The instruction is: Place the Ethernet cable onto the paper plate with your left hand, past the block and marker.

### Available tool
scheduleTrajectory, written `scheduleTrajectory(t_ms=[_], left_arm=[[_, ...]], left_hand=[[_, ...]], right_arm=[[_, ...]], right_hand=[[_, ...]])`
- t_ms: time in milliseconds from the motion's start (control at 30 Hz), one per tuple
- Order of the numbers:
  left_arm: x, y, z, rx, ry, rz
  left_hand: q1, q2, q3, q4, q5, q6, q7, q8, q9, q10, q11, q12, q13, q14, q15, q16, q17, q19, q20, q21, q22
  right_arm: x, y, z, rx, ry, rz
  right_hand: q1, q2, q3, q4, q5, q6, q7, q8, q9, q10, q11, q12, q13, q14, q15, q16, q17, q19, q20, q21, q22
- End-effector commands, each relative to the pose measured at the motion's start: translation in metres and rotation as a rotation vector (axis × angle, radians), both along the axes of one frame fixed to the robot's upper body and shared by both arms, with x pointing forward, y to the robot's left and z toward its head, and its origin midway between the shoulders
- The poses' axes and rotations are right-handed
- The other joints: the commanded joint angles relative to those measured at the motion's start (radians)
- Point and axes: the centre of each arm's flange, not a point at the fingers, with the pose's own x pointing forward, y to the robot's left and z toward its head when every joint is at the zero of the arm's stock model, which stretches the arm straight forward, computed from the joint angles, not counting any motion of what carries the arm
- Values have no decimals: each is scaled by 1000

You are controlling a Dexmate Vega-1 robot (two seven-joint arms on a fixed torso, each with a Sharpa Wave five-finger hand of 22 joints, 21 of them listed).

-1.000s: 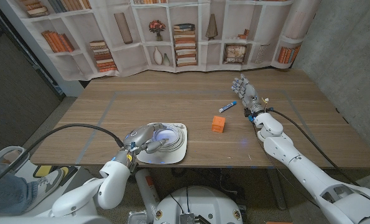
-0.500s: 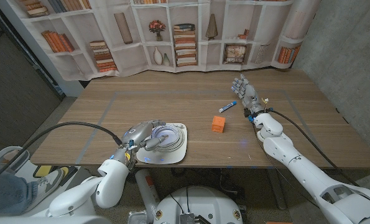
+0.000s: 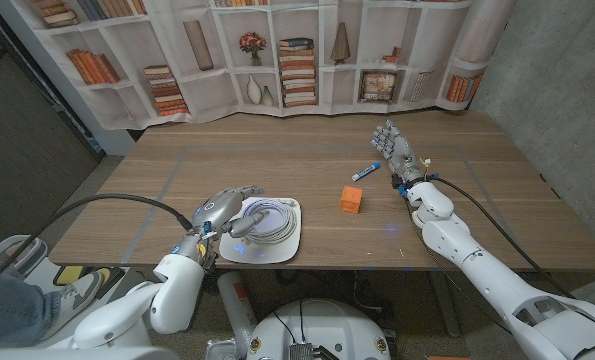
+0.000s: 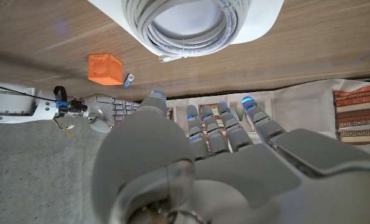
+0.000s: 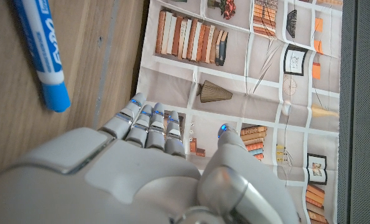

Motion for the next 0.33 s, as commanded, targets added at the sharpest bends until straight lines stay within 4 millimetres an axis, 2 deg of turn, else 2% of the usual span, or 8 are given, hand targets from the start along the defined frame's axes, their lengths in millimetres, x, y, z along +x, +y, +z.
scheduleTrajectory(t_ms=[33, 333], left_arm=[[0, 4, 6, 3, -13, 10], [2, 8, 5, -1, -3, 7]], left_hand=[[-10, -2, -7, 4, 7, -11, -2, -2, 3, -8, 3, 3, 4, -8, 4, 5, 6, -7, 0, -6, 5], [-15, -2, -8, 6, 7, -10, -3, 1, 3, -14, 2, 3, 4, -11, 5, 6, 6, -14, 1, -7, 5]], right_arm=[[0, 1, 0, 4, -5, -3], [-1, 4, 3, 1, -7, -5]], right_hand=[[9, 0, 3, -3, -2, 11, 2, -2, 5, 12, 1, 2, 5, 7, -2, -1, 4, 11, -2, -3, 2], [9, 0, 3, -3, -2, 12, 2, -2, 5, 11, 1, 1, 5, 7, -2, -1, 4, 10, -2, -3, 2]])
